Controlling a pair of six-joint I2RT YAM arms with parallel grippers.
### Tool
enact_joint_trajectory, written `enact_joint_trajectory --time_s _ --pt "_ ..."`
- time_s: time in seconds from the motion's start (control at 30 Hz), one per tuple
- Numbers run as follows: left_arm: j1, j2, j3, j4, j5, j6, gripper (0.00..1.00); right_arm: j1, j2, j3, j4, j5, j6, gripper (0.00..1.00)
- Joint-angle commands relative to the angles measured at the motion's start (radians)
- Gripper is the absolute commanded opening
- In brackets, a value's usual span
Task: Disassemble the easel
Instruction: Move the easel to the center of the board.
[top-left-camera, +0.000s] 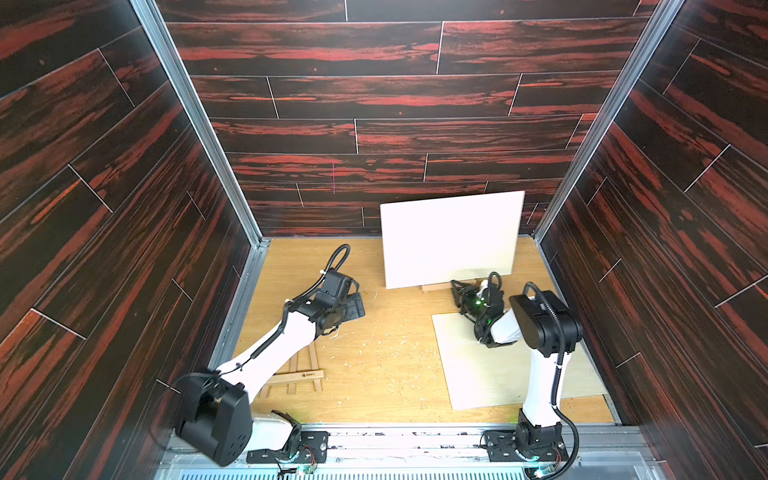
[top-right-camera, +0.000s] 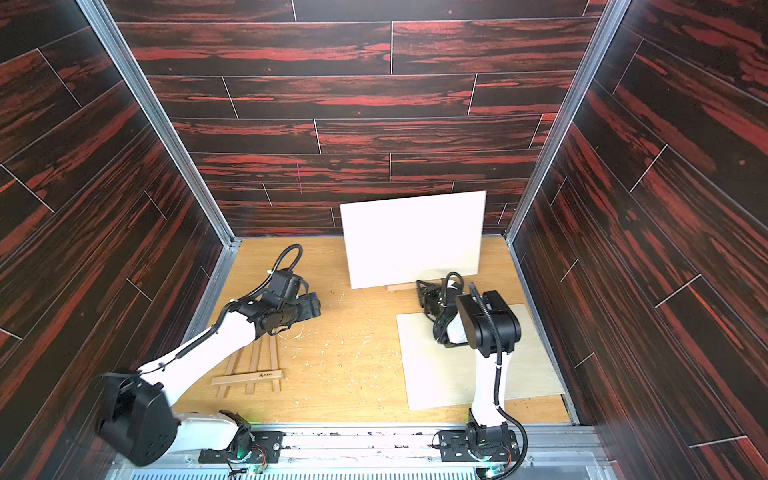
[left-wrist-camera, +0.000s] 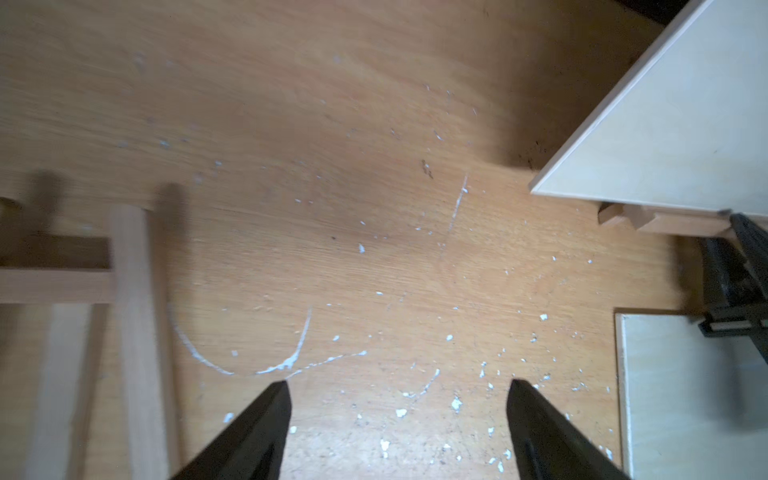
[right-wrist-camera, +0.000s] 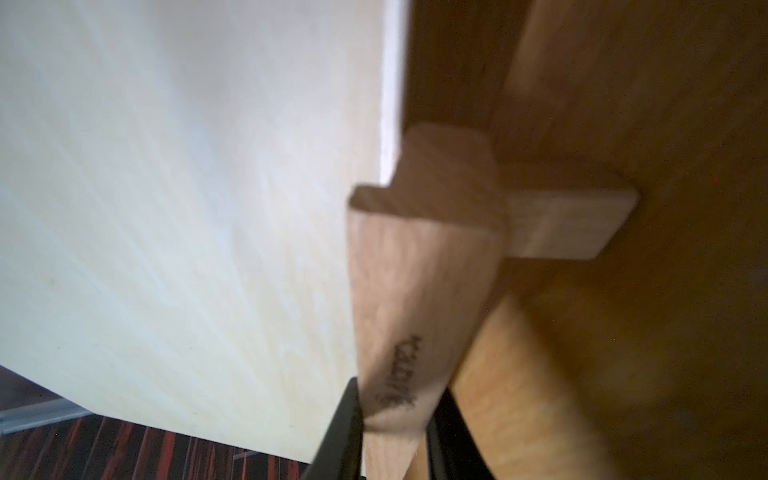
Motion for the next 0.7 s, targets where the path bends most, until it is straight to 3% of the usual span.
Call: enact_joint_trajectory --time_s 0.0,0.27,0.47,0.67 --pt "0.01 -0.077 -0.034 -0.061 -0.08 0.008 0.86 0.073 0.002 -0.027 0.018 -0.052 -0.023 0.1" --pt "0.063 -0.297 -0.152 -0.094 -0.155 0.028 0.9 0.194 0.011 -0.056 0.052 -0.029 0.015 0.1" --pt "0.118 -0.426 -0.211 -0.095 -0.114 0.082 0.92 0.255 0.0 -0.089 0.066 -0.011 0.032 0.1" --pt "0.127 -0.443 -0.235 -0.06 -0.054 0.113 0.92 0.279 -0.008 -0.091 0.071 -0.017 0.042 0.1"
